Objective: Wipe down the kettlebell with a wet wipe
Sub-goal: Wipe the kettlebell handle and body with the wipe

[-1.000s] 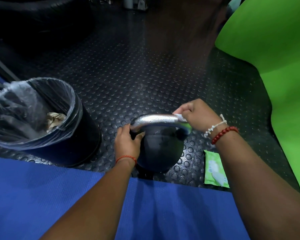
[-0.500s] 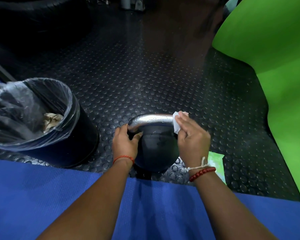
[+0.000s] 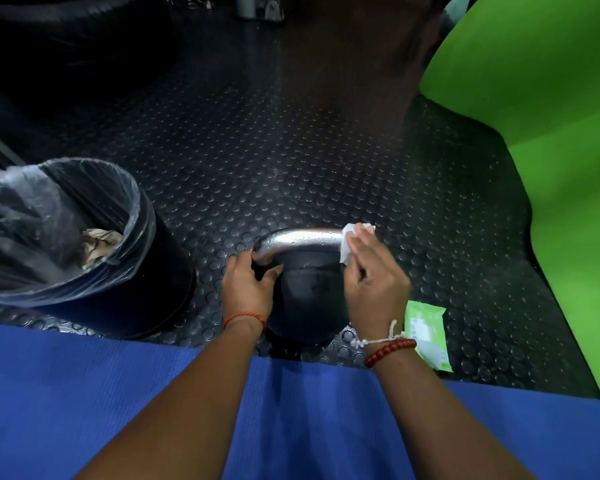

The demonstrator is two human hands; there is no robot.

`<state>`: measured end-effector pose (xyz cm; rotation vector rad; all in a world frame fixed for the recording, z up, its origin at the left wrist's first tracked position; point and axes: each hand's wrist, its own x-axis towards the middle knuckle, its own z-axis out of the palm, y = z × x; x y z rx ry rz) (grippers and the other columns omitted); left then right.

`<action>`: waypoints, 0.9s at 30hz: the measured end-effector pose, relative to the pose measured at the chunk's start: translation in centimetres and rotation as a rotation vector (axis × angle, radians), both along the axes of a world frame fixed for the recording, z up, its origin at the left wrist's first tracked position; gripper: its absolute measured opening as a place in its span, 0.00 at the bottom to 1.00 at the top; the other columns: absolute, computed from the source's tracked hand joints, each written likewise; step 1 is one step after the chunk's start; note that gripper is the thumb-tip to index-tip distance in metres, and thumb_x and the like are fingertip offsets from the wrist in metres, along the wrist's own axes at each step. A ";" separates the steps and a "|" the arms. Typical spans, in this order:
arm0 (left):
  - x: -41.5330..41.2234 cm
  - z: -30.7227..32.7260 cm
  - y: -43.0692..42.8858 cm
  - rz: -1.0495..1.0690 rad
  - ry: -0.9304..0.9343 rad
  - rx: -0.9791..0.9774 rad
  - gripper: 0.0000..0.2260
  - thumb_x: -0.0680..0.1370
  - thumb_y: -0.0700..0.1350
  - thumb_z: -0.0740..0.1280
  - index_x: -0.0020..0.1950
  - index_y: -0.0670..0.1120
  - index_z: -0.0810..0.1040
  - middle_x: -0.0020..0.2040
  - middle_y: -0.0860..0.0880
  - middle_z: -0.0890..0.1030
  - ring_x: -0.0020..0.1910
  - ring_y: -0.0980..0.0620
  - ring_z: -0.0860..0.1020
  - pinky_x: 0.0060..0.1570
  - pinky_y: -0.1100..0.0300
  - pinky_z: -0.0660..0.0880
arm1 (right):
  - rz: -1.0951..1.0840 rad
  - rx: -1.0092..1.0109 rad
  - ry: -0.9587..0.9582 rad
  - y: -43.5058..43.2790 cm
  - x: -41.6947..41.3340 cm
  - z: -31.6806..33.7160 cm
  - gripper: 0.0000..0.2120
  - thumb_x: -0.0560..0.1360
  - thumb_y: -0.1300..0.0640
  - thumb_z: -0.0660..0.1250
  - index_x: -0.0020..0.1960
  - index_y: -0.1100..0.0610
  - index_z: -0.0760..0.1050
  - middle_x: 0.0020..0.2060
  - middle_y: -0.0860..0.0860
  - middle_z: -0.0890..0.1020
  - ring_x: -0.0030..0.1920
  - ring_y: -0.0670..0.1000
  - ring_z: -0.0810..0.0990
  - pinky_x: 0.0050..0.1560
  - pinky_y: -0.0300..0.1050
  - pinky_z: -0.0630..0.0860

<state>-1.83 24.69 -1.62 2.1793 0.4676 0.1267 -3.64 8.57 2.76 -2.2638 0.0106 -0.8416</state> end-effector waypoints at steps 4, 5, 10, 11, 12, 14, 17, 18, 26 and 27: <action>-0.1 0.0 0.0 -0.003 -0.007 -0.010 0.10 0.72 0.50 0.73 0.47 0.47 0.76 0.47 0.51 0.72 0.46 0.50 0.74 0.49 0.57 0.73 | -0.210 0.115 0.025 -0.5 0.0 0.0 0.10 0.71 0.66 0.68 0.49 0.57 0.84 0.48 0.51 0.85 0.44 0.44 0.82 0.44 0.30 0.75; -0.1 0.0 0.0 -0.005 -0.010 -0.010 0.10 0.72 0.49 0.73 0.47 0.47 0.76 0.47 0.51 0.72 0.46 0.50 0.74 0.49 0.58 0.73 | -0.269 0.135 0.035 -0.2 0.0 0.1 0.09 0.71 0.64 0.69 0.47 0.55 0.84 0.45 0.49 0.84 0.40 0.42 0.79 0.38 0.26 0.71; -0.1 -0.1 0.1 -0.010 -0.008 -0.007 0.11 0.72 0.50 0.73 0.48 0.47 0.76 0.48 0.50 0.73 0.46 0.50 0.74 0.50 0.56 0.74 | -0.552 0.415 0.260 1.6 -0.5 1.3 0.07 0.72 0.62 0.70 0.44 0.52 0.83 0.41 0.47 0.82 0.35 0.46 0.77 0.31 0.37 0.73; -0.1 -0.2 0.1 -0.009 -0.008 -0.007 0.11 0.72 0.50 0.73 0.48 0.47 0.76 0.49 0.50 0.73 0.46 0.50 0.75 0.50 0.55 0.75 | -0.611 0.618 0.350 1.9 -0.5 1.4 0.06 0.72 0.62 0.70 0.44 0.53 0.83 0.41 0.47 0.83 0.37 0.47 0.79 0.35 0.40 0.76; -0.1 -0.2 0.1 -0.008 -0.008 -0.007 0.11 0.72 0.50 0.73 0.49 0.47 0.76 0.49 0.50 0.73 0.47 0.50 0.75 0.50 0.55 0.75 | -0.647 0.884 0.404 2.3 -0.4 1.7 0.06 0.72 0.63 0.70 0.44 0.54 0.82 0.42 0.48 0.83 0.39 0.47 0.81 0.38 0.40 0.78; -0.1 -0.2 0.0 -0.006 -0.007 -0.018 0.11 0.72 0.50 0.73 0.49 0.47 0.76 0.49 0.50 0.73 0.47 0.50 0.75 0.50 0.55 0.75 | -0.629 1.497 0.431 2.8 0.2 2.8 0.04 0.73 0.65 0.69 0.45 0.58 0.79 0.43 0.53 0.82 0.40 0.49 0.81 0.43 0.41 0.80; -0.1 0.1 0.1 -0.007 0.005 -0.027 0.10 0.72 0.50 0.72 0.48 0.49 0.75 0.49 0.51 0.73 0.47 0.51 0.74 0.51 0.57 0.74 | -0.445 2.068 0.424 3.2 0.7 4.6 0.05 0.78 0.64 0.62 0.44 0.63 0.72 0.45 0.57 0.79 0.45 0.53 0.79 0.57 0.47 0.77; -0.1 0.1 0.1 -0.010 0.008 -0.024 0.09 0.73 0.49 0.72 0.48 0.49 0.75 0.49 0.52 0.72 0.47 0.52 0.73 0.50 0.58 0.73 | -0.396 2.128 0.426 3.2 0.6 5.0 0.06 0.79 0.64 0.60 0.45 0.64 0.72 0.47 0.58 0.78 0.48 0.54 0.79 0.60 0.49 0.76; -0.1 0.3 0.1 -0.019 0.010 -0.017 0.09 0.72 0.49 0.72 0.45 0.50 0.73 0.48 0.52 0.72 0.47 0.51 0.73 0.51 0.57 0.73 | -0.319 2.236 0.467 3.2 1.1 5.5 0.15 0.81 0.65 0.54 0.65 0.66 0.69 0.64 0.60 0.74 0.65 0.57 0.74 0.67 0.54 0.69; 0.0 0.2 0.1 -0.018 0.011 -0.009 0.10 0.72 0.49 0.72 0.45 0.50 0.72 0.48 0.52 0.72 0.47 0.50 0.73 0.52 0.56 0.73 | -0.318 2.233 0.481 3.1 1.0 5.5 0.15 0.81 0.65 0.54 0.66 0.66 0.68 0.64 0.60 0.74 0.65 0.57 0.74 0.67 0.54 0.68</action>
